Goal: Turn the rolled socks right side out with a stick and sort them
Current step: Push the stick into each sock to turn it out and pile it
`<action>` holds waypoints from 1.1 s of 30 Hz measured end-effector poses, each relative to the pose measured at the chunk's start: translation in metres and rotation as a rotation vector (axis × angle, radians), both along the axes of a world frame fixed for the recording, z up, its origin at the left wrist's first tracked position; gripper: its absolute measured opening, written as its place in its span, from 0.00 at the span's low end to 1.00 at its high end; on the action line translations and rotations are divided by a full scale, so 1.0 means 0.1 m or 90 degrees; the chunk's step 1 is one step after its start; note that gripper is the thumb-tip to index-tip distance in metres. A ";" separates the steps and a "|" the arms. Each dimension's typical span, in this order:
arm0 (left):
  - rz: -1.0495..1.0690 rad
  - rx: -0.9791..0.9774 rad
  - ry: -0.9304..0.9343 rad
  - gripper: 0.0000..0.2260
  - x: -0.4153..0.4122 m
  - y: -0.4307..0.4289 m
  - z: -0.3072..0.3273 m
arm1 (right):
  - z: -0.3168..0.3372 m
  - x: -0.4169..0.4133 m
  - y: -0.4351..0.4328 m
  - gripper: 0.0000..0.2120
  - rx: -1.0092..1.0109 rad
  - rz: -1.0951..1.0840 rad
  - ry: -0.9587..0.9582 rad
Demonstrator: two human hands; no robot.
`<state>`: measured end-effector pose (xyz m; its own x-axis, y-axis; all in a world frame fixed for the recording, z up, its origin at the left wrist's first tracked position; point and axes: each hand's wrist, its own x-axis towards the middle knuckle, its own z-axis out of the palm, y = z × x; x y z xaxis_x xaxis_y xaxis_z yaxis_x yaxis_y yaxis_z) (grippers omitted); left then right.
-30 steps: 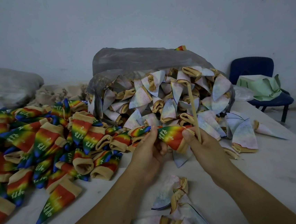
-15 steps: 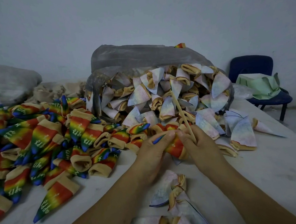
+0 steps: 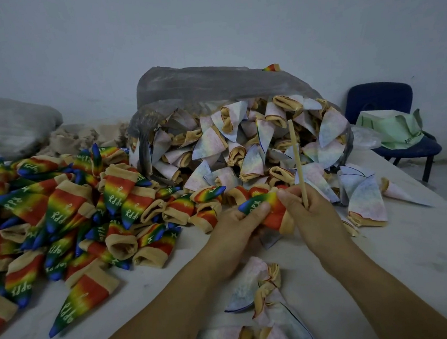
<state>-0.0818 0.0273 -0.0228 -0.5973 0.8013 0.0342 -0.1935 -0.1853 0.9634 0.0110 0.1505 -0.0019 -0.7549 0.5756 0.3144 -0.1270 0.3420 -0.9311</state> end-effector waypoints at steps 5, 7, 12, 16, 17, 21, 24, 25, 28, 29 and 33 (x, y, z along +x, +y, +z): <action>0.092 0.035 -0.038 0.13 -0.07 0.01 -0.03 | -0.01 0.02 -0.06 0.18 0.061 0.016 -0.069; 0.097 0.052 -0.059 0.12 -0.08 0.01 -0.03 | -0.03 0.01 -0.06 0.21 0.079 0.013 -0.108; 0.084 0.095 -0.151 0.11 -0.08 0.02 0.04 | -0.01 -0.03 -0.14 0.21 0.059 0.081 -0.104; 0.072 0.105 -0.188 0.11 -0.09 0.02 0.03 | -0.01 -0.02 -0.16 0.23 0.068 0.073 -0.109; 0.073 0.110 -0.193 0.11 -0.09 0.03 0.02 | -0.01 -0.02 -0.15 0.24 0.067 0.063 -0.110; 0.083 0.135 -0.199 0.09 -0.08 0.05 0.03 | -0.01 -0.03 -0.13 0.19 0.062 0.016 -0.102; 0.078 0.103 -0.121 0.12 -0.07 0.03 0.03 | -0.05 -0.03 -0.10 0.22 0.085 0.002 -0.088; 0.083 0.086 -0.101 0.12 -0.07 0.03 0.03 | -0.06 -0.02 -0.08 0.23 0.085 0.005 -0.079; 0.079 0.053 -0.066 0.09 -0.06 0.01 0.00 | -0.05 0.01 -0.05 0.23 0.050 0.025 -0.070; 0.062 0.050 -0.053 0.09 -0.04 0.02 -0.01 | -0.04 0.01 -0.04 0.21 0.034 0.026 -0.065; 0.019 0.043 -0.022 0.14 0.03 0.04 -0.02 | -0.05 -0.03 0.01 0.10 0.003 0.006 -0.065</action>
